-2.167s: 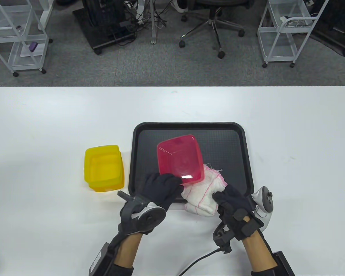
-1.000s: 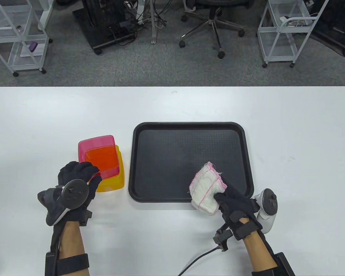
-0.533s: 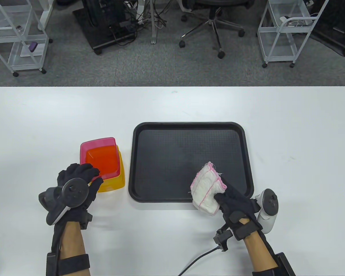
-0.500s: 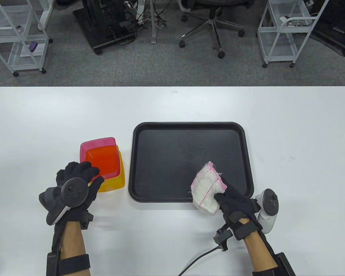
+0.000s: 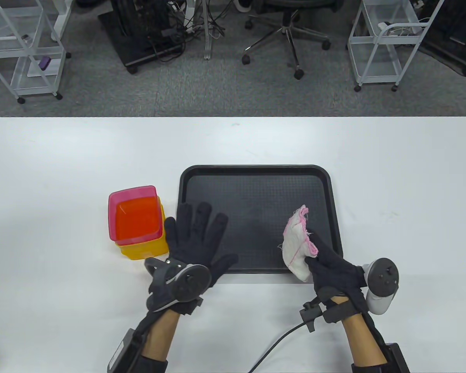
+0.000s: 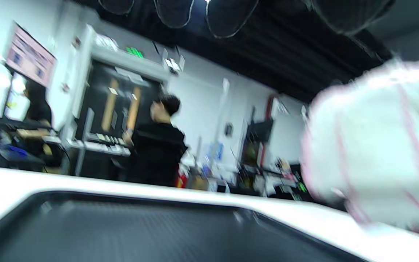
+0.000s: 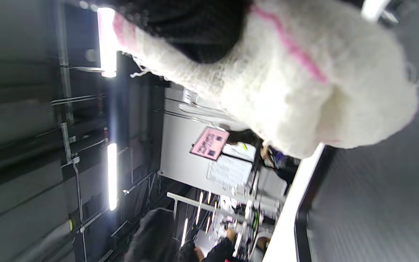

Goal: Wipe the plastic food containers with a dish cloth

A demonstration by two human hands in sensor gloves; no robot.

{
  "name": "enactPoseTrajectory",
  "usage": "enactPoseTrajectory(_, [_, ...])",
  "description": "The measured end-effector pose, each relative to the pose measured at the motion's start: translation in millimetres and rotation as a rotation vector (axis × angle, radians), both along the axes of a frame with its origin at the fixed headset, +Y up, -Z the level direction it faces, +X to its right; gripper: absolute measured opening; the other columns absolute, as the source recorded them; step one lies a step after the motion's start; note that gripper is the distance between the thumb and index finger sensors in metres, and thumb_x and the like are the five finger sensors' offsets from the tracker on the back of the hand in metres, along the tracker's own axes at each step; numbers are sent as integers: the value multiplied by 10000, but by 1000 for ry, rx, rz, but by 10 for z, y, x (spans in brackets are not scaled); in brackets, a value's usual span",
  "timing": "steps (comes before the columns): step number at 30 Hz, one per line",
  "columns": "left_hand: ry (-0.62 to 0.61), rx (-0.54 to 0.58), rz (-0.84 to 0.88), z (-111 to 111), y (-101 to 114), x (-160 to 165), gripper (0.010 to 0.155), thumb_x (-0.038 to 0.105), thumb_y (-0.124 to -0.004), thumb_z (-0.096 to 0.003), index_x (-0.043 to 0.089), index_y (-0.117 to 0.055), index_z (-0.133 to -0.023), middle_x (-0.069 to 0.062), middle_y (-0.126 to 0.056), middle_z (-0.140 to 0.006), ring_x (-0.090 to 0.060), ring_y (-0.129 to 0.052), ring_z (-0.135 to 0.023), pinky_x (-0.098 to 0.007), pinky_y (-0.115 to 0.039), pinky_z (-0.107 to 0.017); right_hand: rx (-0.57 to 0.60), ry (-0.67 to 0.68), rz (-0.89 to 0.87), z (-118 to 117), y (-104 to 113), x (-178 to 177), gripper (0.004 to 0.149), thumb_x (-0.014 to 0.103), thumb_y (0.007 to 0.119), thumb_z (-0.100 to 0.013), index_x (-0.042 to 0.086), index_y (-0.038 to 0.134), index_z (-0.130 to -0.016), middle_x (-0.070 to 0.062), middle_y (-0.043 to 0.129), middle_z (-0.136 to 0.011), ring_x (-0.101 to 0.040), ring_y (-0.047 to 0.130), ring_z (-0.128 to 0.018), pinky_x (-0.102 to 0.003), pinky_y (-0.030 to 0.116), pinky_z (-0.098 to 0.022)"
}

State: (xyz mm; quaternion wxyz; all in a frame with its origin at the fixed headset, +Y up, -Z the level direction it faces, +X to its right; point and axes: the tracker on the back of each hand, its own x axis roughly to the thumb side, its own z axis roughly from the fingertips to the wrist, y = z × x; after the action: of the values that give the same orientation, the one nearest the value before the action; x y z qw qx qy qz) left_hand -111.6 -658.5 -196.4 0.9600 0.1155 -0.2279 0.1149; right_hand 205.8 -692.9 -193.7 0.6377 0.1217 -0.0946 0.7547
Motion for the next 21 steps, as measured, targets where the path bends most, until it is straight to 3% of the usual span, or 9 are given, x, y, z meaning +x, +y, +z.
enactPoseTrajectory(4, [-34, -26, -154, 7, -206, 242, 840, 695, -558, -497, 304, -353, -1211, -121, -270, -1281, -575, -231, -1126, -723, -232, -764, 28, -72, 138, -40, 197, 321, 489, 49, 745, -479, 68, 665, -961, -273, 709, -979, -528, 792, -801, -598, 743, -519])
enactPoseTrajectory(7, [-50, -50, -286, 5, -336, 285, 839, 693, -563, -496, 301, -364, -1211, -125, -283, -1280, -576, -230, -1124, -719, -230, -763, -29, -196, 380, -141, 243, 630, 488, 41, 746, -482, 71, 670, -963, -268, 707, -987, -533, 777, -815, -609, 727, -532])
enactPoseTrajectory(10, [-38, -58, -313, -26, -368, 247, 837, 689, -568, -496, 297, -372, -1209, -127, -291, -1278, -575, -240, -1121, -715, -236, -763, -181, -359, 635, -303, 134, 905, 488, 35, 746, -484, 79, 672, -964, -259, 701, -998, -532, 750, -840, -618, 702, -558])
enactPoseTrajectory(15, [-3, -88, -286, -78, -393, 173, 833, 685, -577, -495, 294, -390, -1207, -130, -306, -1277, -577, -252, -1120, -712, -243, -766, -366, -455, 814, -519, -159, 1104, 488, 26, 735, -502, 98, 654, -978, -247, 661, -1029, -527, 695, -889, -625, 650, -608])
enactPoseTrajectory(21, [-9, -125, -326, -102, -468, 168, 838, 683, -596, -495, 292, -390, -1207, -132, -310, -1277, -570, -262, -1124, -712, -244, -768, -599, -383, 1172, -655, -514, 969, 501, 51, 732, -512, 133, 625, -995, -217, 593, -1078, -512, 609, -951, -623, 587, -661])
